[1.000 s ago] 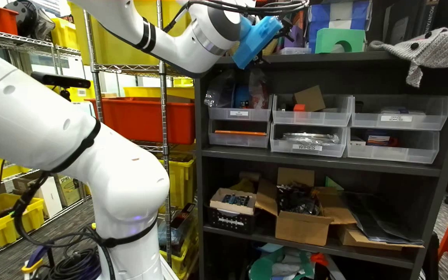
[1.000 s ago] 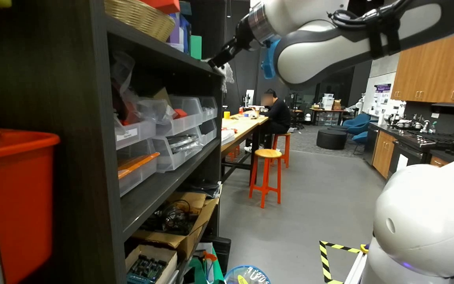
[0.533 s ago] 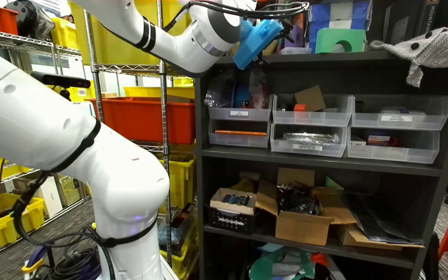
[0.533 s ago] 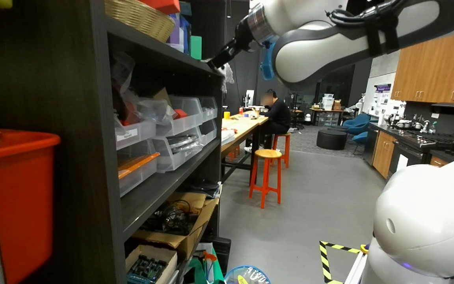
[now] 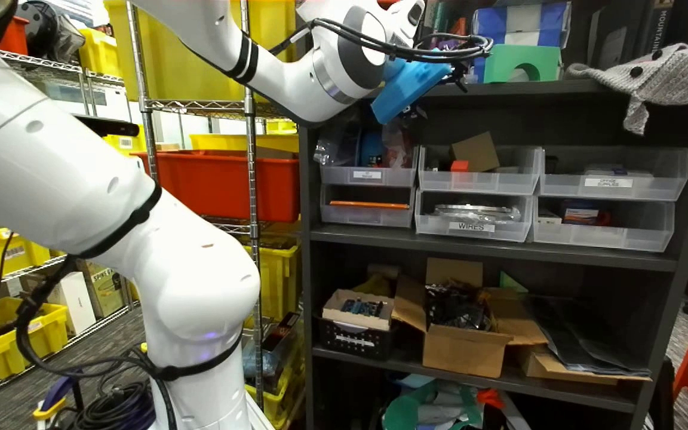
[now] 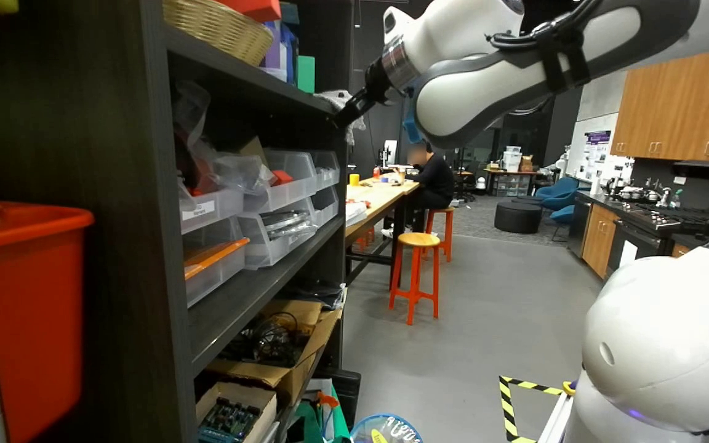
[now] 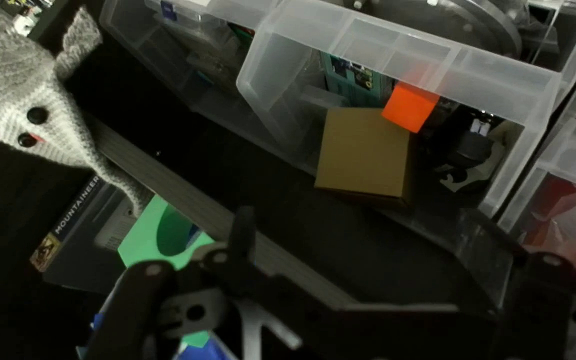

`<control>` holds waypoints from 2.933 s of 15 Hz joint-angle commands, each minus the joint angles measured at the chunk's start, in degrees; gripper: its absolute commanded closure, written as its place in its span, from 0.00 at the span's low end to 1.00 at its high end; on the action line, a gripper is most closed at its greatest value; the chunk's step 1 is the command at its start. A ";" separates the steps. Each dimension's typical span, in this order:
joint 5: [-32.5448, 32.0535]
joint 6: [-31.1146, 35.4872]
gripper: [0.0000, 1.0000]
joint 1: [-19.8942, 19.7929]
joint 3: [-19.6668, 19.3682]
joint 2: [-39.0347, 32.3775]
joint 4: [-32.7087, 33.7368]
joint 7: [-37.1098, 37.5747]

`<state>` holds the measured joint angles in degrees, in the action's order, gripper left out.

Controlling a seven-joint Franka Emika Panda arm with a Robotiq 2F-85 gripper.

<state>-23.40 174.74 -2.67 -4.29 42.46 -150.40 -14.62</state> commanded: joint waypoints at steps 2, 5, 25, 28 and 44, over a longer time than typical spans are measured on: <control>1.54 2.49 0.00 -4.07 0.71 -6.89 3.30 -0.43; 1.12 4.95 0.00 -9.24 3.52 -11.61 5.96 1.66; 0.39 16.58 0.00 -17.94 8.04 -18.77 6.67 5.87; 0.10 17.96 0.00 -16.69 7.06 -23.00 7.49 5.04; -3.49 23.23 0.00 0.14 -2.12 -34.07 16.00 9.01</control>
<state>-24.92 197.97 -5.58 -3.60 9.74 -136.10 -7.37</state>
